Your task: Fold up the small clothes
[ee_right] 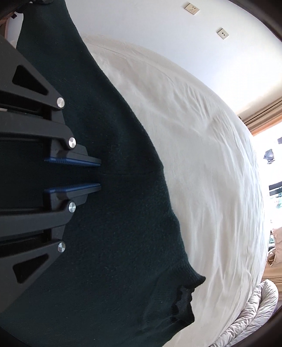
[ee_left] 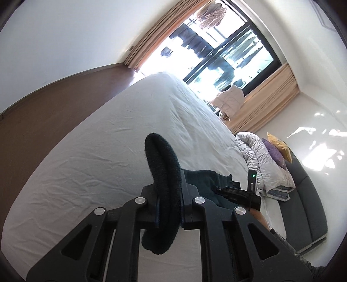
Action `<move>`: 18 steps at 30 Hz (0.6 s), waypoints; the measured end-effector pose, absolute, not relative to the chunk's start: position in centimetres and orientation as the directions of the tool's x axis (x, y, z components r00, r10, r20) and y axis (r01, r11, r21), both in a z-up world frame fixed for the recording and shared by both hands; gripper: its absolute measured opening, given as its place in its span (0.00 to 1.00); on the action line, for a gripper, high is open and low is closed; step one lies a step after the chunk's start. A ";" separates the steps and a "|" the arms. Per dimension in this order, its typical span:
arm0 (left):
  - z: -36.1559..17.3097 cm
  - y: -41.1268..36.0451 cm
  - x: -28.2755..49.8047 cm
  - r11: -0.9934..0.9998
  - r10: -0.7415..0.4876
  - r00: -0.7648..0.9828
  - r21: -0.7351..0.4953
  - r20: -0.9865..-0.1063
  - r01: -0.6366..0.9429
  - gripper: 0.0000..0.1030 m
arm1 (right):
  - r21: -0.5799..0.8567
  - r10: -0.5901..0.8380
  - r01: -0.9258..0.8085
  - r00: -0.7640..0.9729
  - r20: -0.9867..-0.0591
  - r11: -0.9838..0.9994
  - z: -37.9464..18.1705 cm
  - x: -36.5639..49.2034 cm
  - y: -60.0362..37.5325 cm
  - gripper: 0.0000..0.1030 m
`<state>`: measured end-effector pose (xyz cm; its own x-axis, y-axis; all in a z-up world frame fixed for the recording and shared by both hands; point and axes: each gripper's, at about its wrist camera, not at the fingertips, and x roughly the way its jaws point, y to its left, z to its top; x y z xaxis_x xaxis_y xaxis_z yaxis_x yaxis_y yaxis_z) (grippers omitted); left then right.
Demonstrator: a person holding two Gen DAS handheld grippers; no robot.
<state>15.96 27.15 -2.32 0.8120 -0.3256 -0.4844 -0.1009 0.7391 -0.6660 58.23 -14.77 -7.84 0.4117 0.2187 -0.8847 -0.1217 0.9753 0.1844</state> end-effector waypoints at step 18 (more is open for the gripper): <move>6.4 12.1 10.6 0.813 -0.462 0.795 -0.547 -0.394 0.202 0.11 | 0.285 0.326 -0.157 0.449 -0.832 0.946 -7.7 56.0 -15.0 0.47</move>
